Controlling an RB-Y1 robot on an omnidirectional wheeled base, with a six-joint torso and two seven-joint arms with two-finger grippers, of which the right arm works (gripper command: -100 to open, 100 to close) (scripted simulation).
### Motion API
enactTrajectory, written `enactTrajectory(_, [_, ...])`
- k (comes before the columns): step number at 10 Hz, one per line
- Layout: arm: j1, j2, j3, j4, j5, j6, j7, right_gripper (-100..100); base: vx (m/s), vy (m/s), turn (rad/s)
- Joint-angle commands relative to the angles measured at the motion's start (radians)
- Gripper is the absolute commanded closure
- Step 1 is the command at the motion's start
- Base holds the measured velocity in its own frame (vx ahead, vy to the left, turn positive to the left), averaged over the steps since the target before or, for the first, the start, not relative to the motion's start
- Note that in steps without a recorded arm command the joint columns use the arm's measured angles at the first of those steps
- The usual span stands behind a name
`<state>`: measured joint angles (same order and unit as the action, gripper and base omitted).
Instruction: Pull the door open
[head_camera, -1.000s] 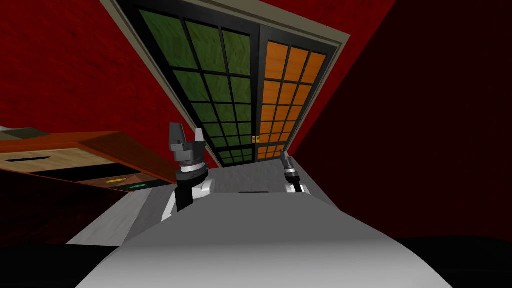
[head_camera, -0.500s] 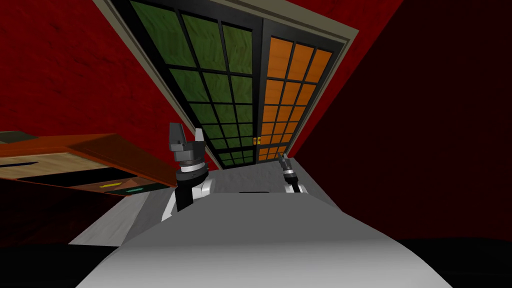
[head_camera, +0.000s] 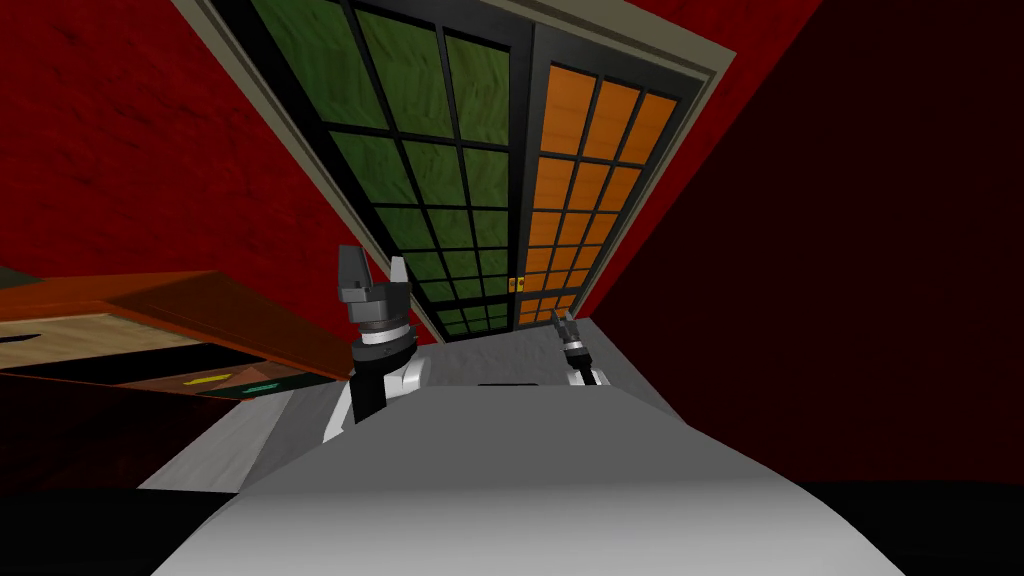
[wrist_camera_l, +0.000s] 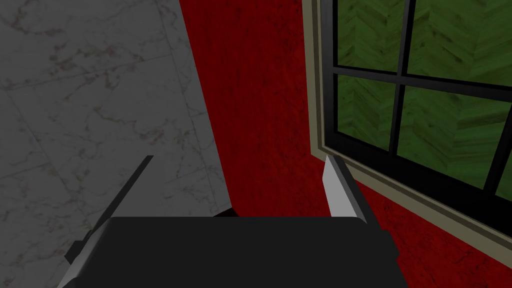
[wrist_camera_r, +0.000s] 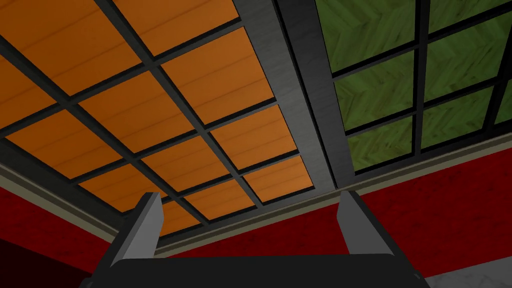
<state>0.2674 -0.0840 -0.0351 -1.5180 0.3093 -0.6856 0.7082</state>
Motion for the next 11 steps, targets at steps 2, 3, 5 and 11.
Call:
enactTrajectory(2, [-0.023, 0.002, -0.009, 0.068, 0.017, -0.013, 0.056, -100, 0.102, 0.037, -0.005])
enactTrajectory(3, [-0.031, 0.003, -0.012, 0.094, 0.024, -0.018, 0.076, -100, 0.084, 0.049, -0.003])
enactTrajectory(5, [-0.048, 0.007, -0.018, 0.145, 0.036, -0.028, 0.116, -100, 0.107, 0.047, -0.008])
enactTrajectory(11, [-0.097, 0.023, -0.036, 0.293, 0.073, -0.057, 0.233, -100, 0.099, 0.035, -0.006])
